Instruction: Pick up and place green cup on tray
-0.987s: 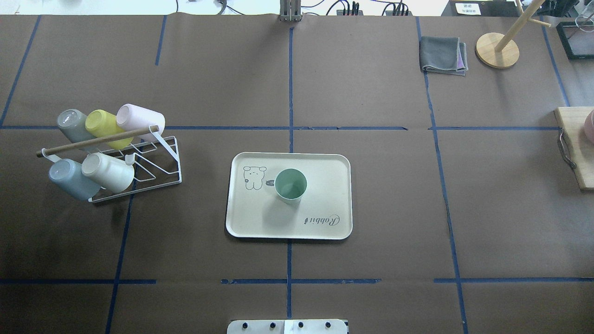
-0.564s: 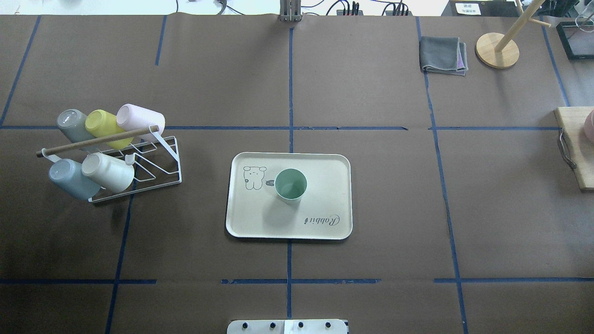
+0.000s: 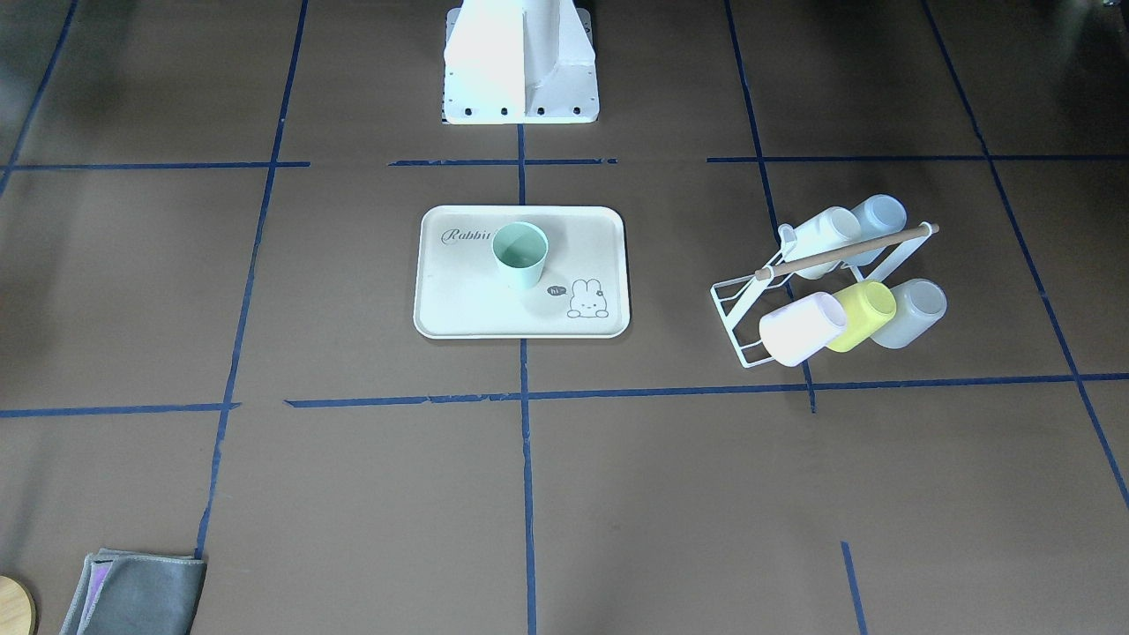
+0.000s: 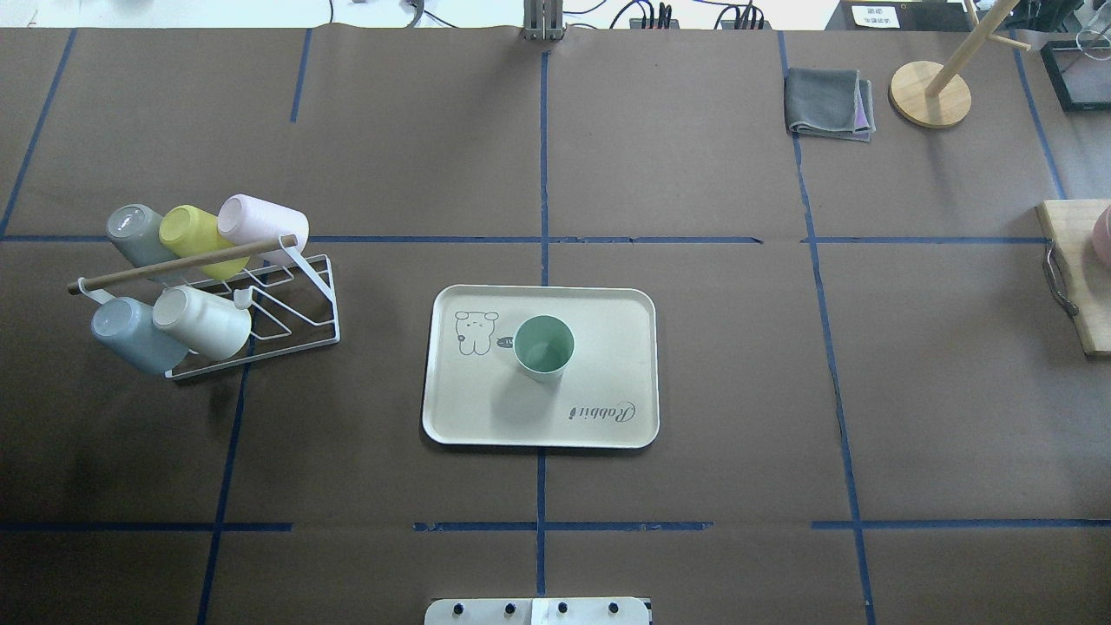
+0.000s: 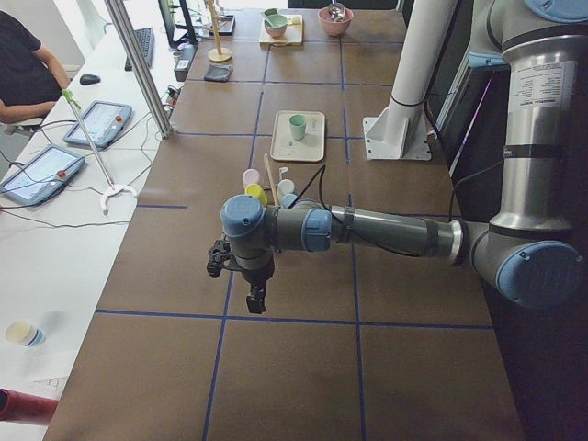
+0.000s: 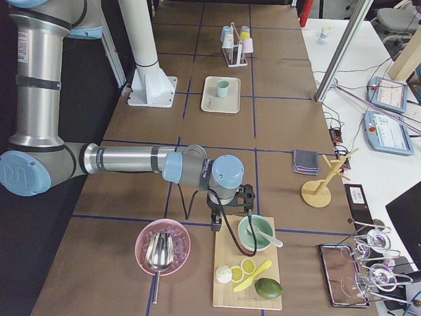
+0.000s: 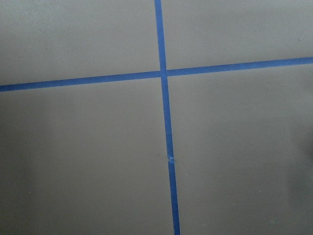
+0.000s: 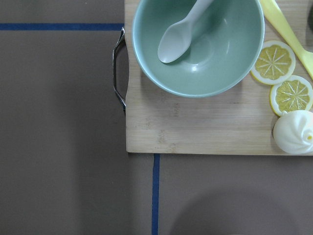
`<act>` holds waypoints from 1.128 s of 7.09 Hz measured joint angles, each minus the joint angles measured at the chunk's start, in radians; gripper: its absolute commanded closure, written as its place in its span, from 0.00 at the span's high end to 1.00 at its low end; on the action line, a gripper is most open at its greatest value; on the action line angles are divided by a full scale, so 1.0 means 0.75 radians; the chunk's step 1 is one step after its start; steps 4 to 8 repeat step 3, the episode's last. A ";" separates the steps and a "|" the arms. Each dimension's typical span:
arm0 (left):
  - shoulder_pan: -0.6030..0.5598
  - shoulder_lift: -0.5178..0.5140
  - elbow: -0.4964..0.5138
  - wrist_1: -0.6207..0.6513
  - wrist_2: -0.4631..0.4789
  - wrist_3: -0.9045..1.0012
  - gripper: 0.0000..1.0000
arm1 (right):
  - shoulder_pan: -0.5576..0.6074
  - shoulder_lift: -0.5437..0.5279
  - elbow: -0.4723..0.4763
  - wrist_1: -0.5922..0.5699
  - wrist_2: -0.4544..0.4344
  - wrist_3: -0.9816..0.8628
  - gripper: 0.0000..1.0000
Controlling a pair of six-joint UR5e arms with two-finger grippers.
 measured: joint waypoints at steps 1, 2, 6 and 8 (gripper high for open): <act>0.000 -0.005 0.009 0.004 0.000 0.020 1.00 | 0.001 0.006 0.004 0.000 -0.004 0.004 1.00; 0.000 -0.008 0.012 0.006 0.000 0.027 1.00 | 0.000 0.022 0.004 0.001 -0.008 0.011 1.00; -0.001 -0.006 0.009 0.007 0.000 0.030 1.00 | 0.000 0.050 -0.011 0.001 -0.011 0.014 1.00; -0.001 -0.006 0.009 0.007 0.000 0.030 1.00 | 0.000 0.050 -0.011 0.001 -0.011 0.014 1.00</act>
